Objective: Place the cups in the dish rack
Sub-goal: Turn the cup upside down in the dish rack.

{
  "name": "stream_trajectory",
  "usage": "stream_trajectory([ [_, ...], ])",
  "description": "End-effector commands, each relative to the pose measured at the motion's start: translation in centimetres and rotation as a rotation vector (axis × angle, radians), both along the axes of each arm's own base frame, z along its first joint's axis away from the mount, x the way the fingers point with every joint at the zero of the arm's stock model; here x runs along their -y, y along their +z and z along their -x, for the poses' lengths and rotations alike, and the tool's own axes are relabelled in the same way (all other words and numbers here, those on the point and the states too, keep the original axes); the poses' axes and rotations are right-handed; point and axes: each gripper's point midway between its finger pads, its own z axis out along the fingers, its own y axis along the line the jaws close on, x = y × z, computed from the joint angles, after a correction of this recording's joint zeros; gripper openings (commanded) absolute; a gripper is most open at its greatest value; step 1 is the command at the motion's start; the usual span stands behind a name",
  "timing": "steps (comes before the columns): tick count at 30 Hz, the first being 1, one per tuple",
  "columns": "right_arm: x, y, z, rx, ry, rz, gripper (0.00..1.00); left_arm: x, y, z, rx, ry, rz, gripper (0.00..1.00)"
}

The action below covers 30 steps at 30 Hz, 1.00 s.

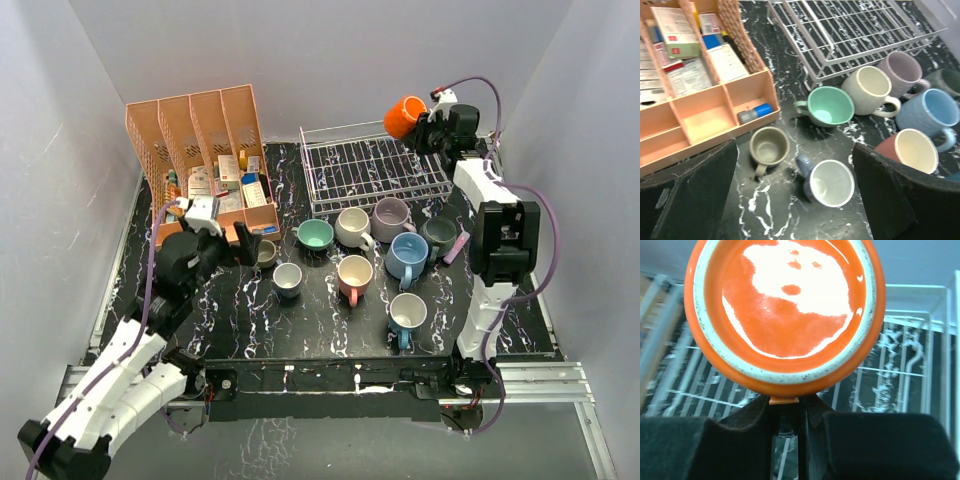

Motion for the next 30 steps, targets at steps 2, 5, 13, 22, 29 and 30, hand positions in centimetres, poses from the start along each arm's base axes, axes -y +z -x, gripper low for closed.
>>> stream_trajectory([
  [2, 0.9, 3.2, -4.0, 0.171, -0.127, 0.262, 0.08, -3.3, -1.1, 0.4, 0.105, 0.094, -0.105, 0.97],
  [5, 1.4, 2.5, -5.3, 0.163, -0.178, 0.293, 0.08, -3.3, -1.0, 0.3, 0.117, 0.088, -0.125, 0.97],
  [13, 2.4, 0.1, -7.8, 0.146, -0.277, 0.382, 0.08, -3.9, -1.8, 0.4, 0.062, 0.102, -0.175, 0.97],
  [22, 4.0, -1.3, -8.8, 0.135, -0.281, 0.409, 0.08, -3.8, -2.4, 0.1, 0.050, 0.101, -0.190, 0.97],
  [29, 5.6, -2.5, -9.5, 0.118, -0.307, 0.428, 0.08, -4.1, -2.5, 0.2, 0.052, 0.115, -0.193, 0.97],
  [30, 5.8, -2.6, -9.7, 0.115, -0.311, 0.423, 0.08, -4.2, -2.5, 0.2, 0.050, 0.120, -0.195, 0.97],
])
